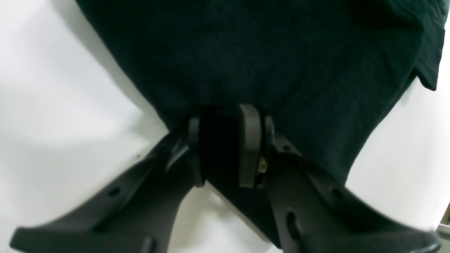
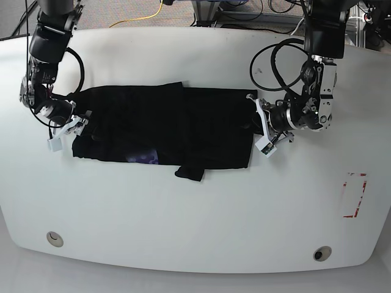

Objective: Layout the t-shirt on the table in an organized manner, then fold the t-shirt properly
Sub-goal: 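Release the strip end with the right gripper and regrasp its corner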

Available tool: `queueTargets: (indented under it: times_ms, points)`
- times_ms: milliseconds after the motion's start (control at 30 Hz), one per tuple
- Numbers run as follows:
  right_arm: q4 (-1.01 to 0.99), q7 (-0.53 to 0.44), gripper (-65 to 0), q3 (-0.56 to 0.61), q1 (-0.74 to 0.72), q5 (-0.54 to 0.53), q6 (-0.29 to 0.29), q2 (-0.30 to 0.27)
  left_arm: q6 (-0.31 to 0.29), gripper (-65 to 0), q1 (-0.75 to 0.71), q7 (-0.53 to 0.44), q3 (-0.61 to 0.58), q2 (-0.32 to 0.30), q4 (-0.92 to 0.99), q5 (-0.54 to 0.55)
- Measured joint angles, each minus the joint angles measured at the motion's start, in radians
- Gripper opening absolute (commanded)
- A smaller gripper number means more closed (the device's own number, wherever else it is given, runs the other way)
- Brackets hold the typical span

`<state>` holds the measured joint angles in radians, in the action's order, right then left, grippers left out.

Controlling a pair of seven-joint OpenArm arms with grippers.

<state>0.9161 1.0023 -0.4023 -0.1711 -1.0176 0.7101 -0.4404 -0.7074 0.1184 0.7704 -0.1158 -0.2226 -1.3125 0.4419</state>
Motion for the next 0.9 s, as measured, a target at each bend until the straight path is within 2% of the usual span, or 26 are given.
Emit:
queueTargets:
  times_ms: [67, 133, 267, 400, 767, 900]
  points:
    - [-0.001, 0.012, -53.3, 0.002, 0.000, 0.018, -0.005, 0.003, 0.000, -52.5, 0.000, 0.000, 0.000, 0.000, 0.000, 0.000]
    - [-0.003, 0.026, -65.0, 0.003, -0.001, 0.029, -0.009, 0.005, 0.000, -52.5, 0.000, 0.000, 0.000, 0.000, 0.000, 0.000]
    - [-0.008, 0.032, -63.4, 0.005, 0.002, 0.042, -0.013, 0.005, 0.000, -52.5, 0.000, 0.000, 0.000, 0.000, 0.000, 0.000]
    - [0.035, 0.049, -65.0, 0.004, 0.006, 0.050, -0.016, 0.005, 0.000, -52.5, 0.000, 0.001, -0.001, 0.000, 0.000, -0.001]
    - [0.456, 0.108, -65.0, -0.013, 0.128, 0.047, -0.021, 0.008, 0.001, -52.5, 0.000, 0.004, -0.001, 0.016, 0.000, -0.009]
    - [0.609, 0.171, -65.0, -0.062, 0.164, 0.047, -0.019, 0.047, 0.004, -52.5, -0.001, 0.003, -0.001, 0.026, -0.001, -0.013]
